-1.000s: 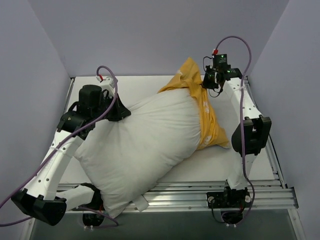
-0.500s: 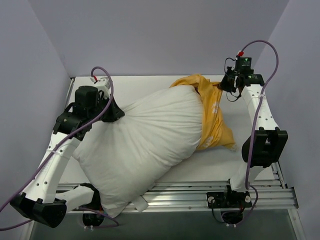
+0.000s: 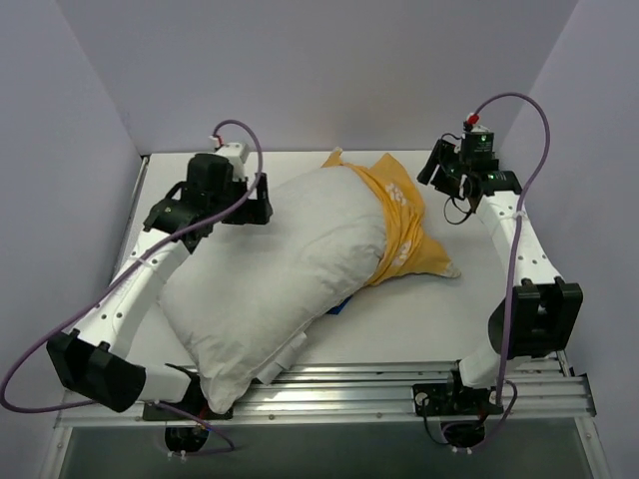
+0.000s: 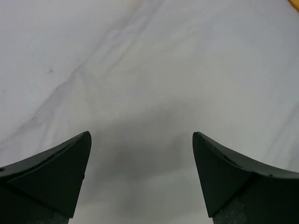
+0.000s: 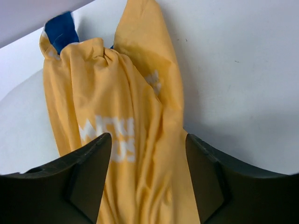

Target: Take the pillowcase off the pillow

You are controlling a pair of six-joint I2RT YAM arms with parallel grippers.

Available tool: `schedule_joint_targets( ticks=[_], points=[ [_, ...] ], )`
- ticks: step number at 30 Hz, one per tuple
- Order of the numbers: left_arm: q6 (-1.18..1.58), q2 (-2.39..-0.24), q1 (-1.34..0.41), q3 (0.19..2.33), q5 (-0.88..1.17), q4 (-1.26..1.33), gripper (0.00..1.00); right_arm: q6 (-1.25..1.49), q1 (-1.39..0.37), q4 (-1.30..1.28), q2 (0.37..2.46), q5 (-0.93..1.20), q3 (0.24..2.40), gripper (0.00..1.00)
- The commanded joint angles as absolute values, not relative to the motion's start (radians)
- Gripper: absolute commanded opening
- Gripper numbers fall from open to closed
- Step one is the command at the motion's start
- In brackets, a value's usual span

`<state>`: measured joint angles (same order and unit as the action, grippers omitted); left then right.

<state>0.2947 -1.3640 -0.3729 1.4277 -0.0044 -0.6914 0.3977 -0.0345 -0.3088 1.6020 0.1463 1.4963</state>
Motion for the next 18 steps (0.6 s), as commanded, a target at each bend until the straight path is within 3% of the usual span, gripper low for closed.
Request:
schedule_joint_targets(
  ticks=[1, 9, 18],
  points=[
    [0.143, -1.295, -0.598, 1.5, -0.179, -0.617, 0.97, 0.403, -0.044, -0.29, 1.431, 0.098, 1.428, 0.62],
    [-0.052, -1.307, -1.085, 1.301, -0.475, -0.486, 0.94, 0.38, -0.051, -0.31, 1.189, 0.244, 1.14, 0.77],
    [0.037, -1.592, -1.146, 1.374, -0.561, -0.517, 0.94, 0.449, -0.156, -0.212, 1.051, 0.31, 0.861, 0.8]
  ],
)
